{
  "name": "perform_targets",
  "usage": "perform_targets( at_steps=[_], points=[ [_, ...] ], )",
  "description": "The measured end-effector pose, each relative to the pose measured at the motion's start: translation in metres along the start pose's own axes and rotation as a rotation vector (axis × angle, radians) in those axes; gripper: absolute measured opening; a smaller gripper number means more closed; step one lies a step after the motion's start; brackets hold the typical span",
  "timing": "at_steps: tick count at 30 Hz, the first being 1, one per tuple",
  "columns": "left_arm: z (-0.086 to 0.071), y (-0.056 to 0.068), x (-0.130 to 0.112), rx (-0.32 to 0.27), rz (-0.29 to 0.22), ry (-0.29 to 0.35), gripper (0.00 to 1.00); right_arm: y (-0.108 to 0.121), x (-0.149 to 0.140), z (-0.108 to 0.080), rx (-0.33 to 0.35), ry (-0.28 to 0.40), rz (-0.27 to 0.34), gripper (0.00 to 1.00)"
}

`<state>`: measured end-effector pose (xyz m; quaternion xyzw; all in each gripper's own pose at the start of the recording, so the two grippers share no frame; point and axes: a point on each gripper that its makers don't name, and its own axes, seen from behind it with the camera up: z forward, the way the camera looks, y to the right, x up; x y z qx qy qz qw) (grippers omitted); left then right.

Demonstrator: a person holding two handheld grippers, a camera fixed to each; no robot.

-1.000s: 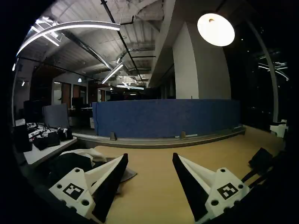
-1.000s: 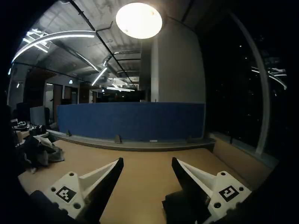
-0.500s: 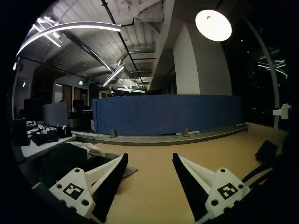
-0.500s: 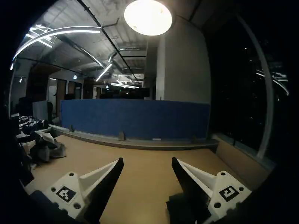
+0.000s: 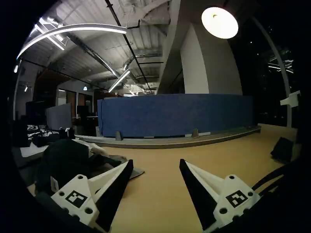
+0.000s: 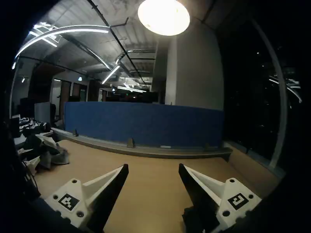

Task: Fold towel

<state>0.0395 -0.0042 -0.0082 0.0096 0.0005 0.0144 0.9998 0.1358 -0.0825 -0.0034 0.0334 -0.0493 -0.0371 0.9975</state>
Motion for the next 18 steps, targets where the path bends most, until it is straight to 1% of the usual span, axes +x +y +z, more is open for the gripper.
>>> perform_targets(
  at_steps=[6, 18],
  points=[
    [0.003, -0.001, -0.018, 0.002, -0.015, 0.009, 0.88, -0.01, -0.007, 0.007, 0.017, 0.009, -0.01, 1.0],
    [0.01, 0.0, -0.034, -0.001, -0.021, 0.014, 0.88, -0.015, -0.011, 0.015, 0.029, 0.015, -0.019, 1.0]
  ],
)
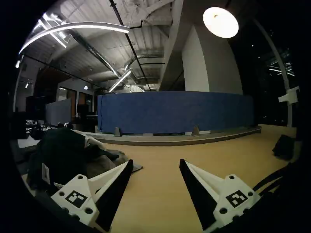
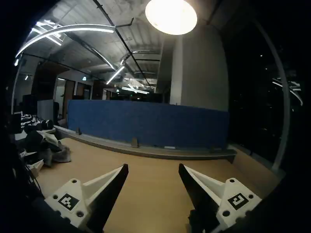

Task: Fold towel

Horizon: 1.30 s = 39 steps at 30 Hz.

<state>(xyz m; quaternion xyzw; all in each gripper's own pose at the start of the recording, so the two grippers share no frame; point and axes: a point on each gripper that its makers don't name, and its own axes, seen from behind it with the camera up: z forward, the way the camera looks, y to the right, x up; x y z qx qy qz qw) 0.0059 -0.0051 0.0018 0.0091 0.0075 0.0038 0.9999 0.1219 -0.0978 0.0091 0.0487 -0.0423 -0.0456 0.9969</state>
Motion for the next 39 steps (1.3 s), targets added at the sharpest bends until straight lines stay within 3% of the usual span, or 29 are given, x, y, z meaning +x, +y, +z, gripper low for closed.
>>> perform_targets(
  at_steps=[22, 30, 39],
  points=[
    [0.0, 0.0, -0.006, -0.002, -0.011, -0.015, 0.88, 0.014, 0.012, -0.006, -0.001, 0.038, 0.01, 1.0],
    [0.0, 0.001, -0.007, -0.002, -0.008, -0.015, 0.88, 0.028, 0.029, -0.012, -0.01, 0.08, 0.043, 1.0],
    [0.001, 0.001, -0.007, -0.002, -0.009, -0.015, 0.89, 0.057, 0.008, -0.018, -0.058, 0.084, 0.111, 1.0]
  ],
)
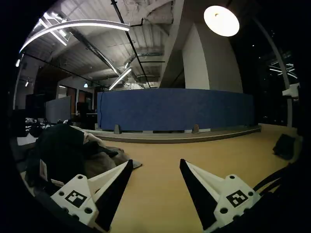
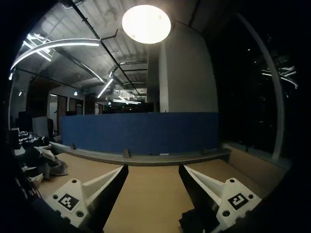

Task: Fold towel

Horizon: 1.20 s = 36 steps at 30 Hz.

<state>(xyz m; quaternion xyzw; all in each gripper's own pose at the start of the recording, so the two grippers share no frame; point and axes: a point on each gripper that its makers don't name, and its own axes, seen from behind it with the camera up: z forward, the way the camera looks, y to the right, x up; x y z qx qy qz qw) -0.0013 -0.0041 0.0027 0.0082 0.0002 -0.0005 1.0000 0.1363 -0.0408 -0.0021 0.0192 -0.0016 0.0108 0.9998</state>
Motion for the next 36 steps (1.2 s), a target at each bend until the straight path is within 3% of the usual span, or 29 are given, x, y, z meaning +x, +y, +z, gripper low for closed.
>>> perform_targets(
  at_steps=[20, 27, 36],
  points=[
    [-0.001, 0.0, 0.0, 0.0, 0.0, 0.0, 0.93, 0.046, -0.097, -0.006, -0.02, 0.011, 0.055, 1.0],
    [0.0, 0.0, 0.0, 0.0, 0.0, 0.0, 0.93, 0.048, -0.107, -0.002, -0.021, 0.016, 0.07, 1.0],
    [0.0, 0.0, 0.0, 0.0, 0.0, 0.0, 0.93, 0.042, -0.117, 0.001, -0.016, 0.023, 0.042, 1.0]
  ],
)
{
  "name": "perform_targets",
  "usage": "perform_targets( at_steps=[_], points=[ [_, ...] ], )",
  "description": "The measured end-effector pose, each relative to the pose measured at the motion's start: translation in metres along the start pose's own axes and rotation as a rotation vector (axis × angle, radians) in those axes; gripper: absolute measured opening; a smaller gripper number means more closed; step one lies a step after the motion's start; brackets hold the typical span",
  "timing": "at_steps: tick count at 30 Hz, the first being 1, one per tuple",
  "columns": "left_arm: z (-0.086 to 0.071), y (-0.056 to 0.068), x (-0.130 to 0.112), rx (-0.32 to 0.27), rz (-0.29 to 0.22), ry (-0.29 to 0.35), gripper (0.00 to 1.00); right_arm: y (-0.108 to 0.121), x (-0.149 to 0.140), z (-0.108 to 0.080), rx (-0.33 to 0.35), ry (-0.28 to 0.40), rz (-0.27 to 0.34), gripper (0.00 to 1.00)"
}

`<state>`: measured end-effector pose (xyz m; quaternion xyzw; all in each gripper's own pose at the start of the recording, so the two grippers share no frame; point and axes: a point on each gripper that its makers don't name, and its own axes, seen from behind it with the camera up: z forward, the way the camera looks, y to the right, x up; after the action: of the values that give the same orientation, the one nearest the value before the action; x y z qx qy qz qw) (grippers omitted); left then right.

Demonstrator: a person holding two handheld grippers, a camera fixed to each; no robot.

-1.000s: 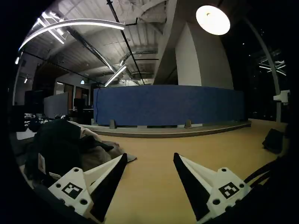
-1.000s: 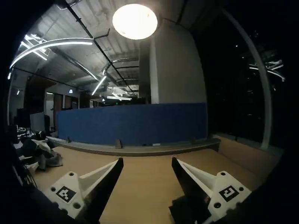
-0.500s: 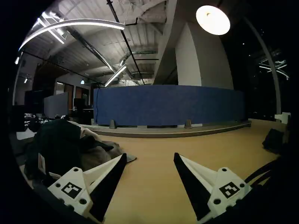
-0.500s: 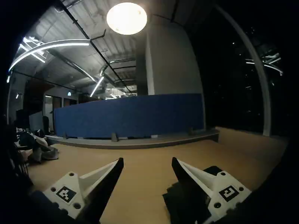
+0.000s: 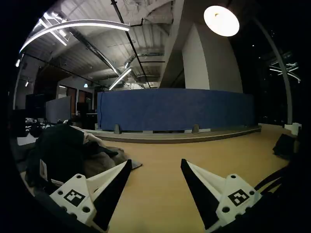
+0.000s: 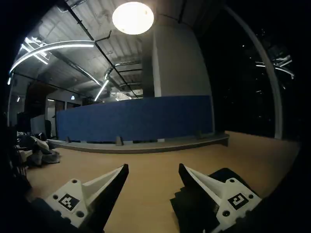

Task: Fold towel

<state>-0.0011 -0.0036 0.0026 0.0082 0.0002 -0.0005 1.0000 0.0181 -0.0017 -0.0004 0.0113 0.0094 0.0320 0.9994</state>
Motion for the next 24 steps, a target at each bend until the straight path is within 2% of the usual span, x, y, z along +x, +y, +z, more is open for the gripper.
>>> perform_targets(
  at_steps=[9, 15, 24],
  points=[
    [0.0, 0.0, 0.0, 0.0, 0.0, 0.0, 0.94, -0.004, -0.013, -0.003, -0.019, 0.001, -0.09, 1.0],
    [0.0, 0.0, -0.001, 0.0, 0.0, 0.0, 0.94, -0.002, -0.02, -0.003, -0.019, -0.017, -0.062, 1.0],
    [0.0, 0.0, 0.0, 0.0, 0.0, 0.0, 0.94, 0.0, -0.018, -0.003, -0.022, -0.02, -0.065, 1.0]
  ],
)
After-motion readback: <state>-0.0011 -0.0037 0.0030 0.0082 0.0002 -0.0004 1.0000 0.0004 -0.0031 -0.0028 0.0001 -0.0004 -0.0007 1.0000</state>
